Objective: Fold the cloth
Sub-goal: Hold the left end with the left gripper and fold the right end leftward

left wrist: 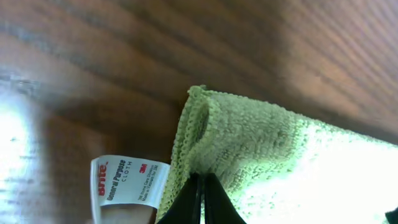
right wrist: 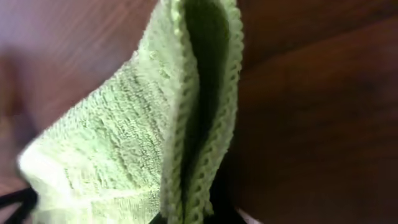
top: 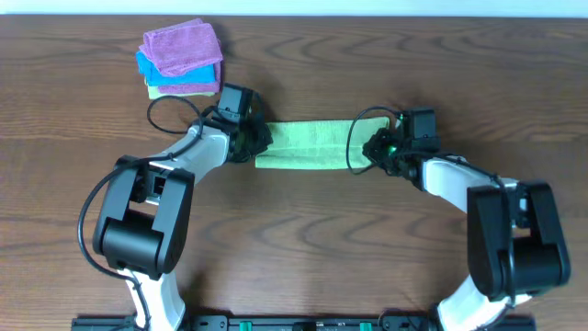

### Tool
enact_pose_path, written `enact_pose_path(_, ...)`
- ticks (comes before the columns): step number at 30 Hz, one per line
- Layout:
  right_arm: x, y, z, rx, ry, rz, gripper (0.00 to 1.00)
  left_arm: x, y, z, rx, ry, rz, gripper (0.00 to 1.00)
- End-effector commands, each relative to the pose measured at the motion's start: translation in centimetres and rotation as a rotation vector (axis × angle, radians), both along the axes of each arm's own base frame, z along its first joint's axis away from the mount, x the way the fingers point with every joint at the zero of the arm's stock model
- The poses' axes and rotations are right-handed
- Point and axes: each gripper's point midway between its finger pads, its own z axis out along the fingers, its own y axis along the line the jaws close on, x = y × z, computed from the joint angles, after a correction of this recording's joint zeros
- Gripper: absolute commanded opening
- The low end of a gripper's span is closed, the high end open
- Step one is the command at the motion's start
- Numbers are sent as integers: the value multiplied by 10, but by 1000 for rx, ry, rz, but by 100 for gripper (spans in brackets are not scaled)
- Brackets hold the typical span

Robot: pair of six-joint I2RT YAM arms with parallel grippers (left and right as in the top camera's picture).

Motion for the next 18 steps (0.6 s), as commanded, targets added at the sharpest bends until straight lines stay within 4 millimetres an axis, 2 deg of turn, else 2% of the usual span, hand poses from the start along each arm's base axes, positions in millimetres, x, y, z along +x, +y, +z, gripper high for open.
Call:
enact_pose_path(1,7,7,36,-82,-123,104,2,-14,3,-17,33,61,-27,6)
enact_pose_path(3,6,13,56,-112,-178,132,1,-8,1,-11,28,44,-27,6)
enact_pose_path(6,4,26,75,-123,-233,173,1,2,-3,-2,17,22,-29,6)
enact_pose_path(13,3,60,95,-133,-300,258,1,20,-9,17,4,-27,-29,6)
enact_pose_path(18,10,78,115,-172,-359,300,1,19,-8,16,11,-30,-44,6)
